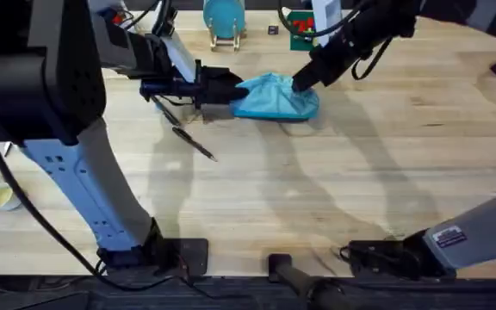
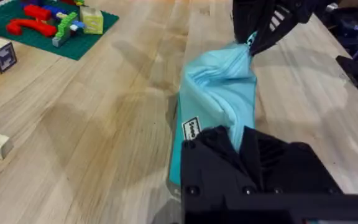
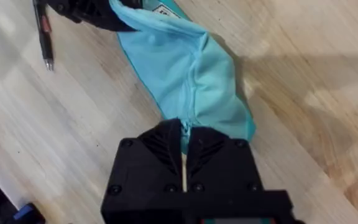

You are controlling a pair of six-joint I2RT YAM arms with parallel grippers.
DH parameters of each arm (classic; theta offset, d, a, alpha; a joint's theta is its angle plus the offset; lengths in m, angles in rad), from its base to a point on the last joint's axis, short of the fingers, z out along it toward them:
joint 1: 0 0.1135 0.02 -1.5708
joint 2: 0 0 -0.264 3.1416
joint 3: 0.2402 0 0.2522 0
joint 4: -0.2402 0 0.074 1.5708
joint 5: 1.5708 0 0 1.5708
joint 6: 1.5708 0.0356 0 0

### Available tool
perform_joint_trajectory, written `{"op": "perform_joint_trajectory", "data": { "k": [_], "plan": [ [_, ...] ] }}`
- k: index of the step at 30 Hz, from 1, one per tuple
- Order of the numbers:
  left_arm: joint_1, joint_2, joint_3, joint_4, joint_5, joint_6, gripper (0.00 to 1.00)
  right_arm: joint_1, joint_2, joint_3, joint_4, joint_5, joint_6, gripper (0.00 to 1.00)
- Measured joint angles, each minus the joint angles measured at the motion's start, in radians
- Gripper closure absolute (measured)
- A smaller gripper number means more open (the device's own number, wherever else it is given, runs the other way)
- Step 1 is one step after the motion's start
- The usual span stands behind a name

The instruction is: Unzip the bag, pick up the pens from the table one at a time and place them inside, then zip the bag closed.

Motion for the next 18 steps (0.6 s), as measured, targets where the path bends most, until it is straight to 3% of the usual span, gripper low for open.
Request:
{"op": "perform_joint_trajectory", "data": {
  "k": [3,4,9,10,18],
  "plan": [
    [0.000,0.000,0.000,0.000,0.000,0.000,0.959,0.000,0.000,0.000,0.000,0.000,0.003,0.944],
    [0.000,0.000,0.000,0.000,0.000,0.000,0.959,0.000,0.000,0.000,-0.001,-0.003,0.008,0.849],
    [0.000,0.000,0.000,0.000,0.004,0.000,0.959,0.019,0.000,0.002,0.007,-0.014,0.026,0.124],
    [-0.001,0.000,0.000,0.000,0.004,0.000,0.959,0.025,0.000,0.004,0.009,-0.008,0.033,0.035],
    [-0.002,0.000,0.000,0.000,0.005,0.000,0.959,0.034,0.000,0.009,0.011,0.019,0.067,0.006]
  ]
}}
